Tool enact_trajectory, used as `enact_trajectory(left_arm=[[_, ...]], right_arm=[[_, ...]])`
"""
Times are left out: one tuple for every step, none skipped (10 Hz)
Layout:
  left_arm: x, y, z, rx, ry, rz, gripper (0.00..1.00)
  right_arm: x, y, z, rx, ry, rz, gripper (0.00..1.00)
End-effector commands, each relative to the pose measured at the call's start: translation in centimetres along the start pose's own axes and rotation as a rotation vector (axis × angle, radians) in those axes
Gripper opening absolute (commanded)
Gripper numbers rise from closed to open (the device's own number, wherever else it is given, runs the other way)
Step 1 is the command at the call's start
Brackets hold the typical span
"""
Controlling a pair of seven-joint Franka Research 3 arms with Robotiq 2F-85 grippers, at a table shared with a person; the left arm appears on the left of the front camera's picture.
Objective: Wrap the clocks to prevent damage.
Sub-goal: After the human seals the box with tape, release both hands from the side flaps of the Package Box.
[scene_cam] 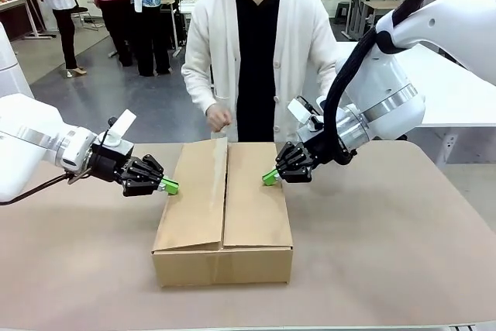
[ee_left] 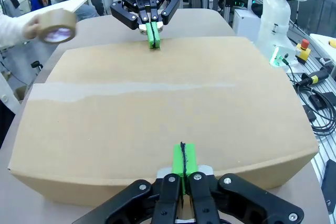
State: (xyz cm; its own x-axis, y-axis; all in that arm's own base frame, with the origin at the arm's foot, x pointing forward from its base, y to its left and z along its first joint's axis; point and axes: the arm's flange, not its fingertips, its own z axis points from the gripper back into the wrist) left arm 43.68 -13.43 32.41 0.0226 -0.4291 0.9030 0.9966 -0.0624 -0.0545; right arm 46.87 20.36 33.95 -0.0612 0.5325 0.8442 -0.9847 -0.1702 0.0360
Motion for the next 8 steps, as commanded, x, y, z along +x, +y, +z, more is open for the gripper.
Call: enact_trajectory(left_arm=[[-0.3, -0.03, -0.17, 0.004, 0.007, 0.006, 0.0], [-0.3, -0.03, -0.17, 0.004, 0.007, 0.006, 0.0], [-0.3, -0.03, -0.17, 0.004, 0.007, 0.006, 0.0], [-0.3, -0.03, -0.17, 0.004, 0.007, 0.006, 0.0], [-0.3, -0.03, -0.17, 0.004, 0.007, 0.006, 0.0], [-0.3, -0.03, -0.17, 0.004, 0.007, 0.006, 0.0], [-0.3, -0.03, -0.17, 0.004, 0.007, 0.006, 0.0], [-0.3, -0.03, -0.17, 0.004, 0.007, 0.006, 0.0]], right_arm=[[-0.37, -0.07, -0.34, -0.002, 0.003, -0.014, 0.01], [-0.37, -0.07, -0.34, -0.002, 0.003, -0.014, 0.01], [-0.37, -0.07, -0.34, -0.002, 0.003, -0.014, 0.01], [-0.37, -0.07, -0.34, -0.002, 0.003, -0.014, 0.01], [-0.37, -0.07, -0.34, -0.002, 0.003, -0.014, 0.01], [-0.37, -0.07, -0.34, -0.002, 0.003, -0.014, 0.01], [-0.37, -0.07, -0.34, -0.002, 0.003, -0.014, 0.01], [-0.37, -0.07, -0.34, -0.002, 0.003, -0.014, 0.01]])
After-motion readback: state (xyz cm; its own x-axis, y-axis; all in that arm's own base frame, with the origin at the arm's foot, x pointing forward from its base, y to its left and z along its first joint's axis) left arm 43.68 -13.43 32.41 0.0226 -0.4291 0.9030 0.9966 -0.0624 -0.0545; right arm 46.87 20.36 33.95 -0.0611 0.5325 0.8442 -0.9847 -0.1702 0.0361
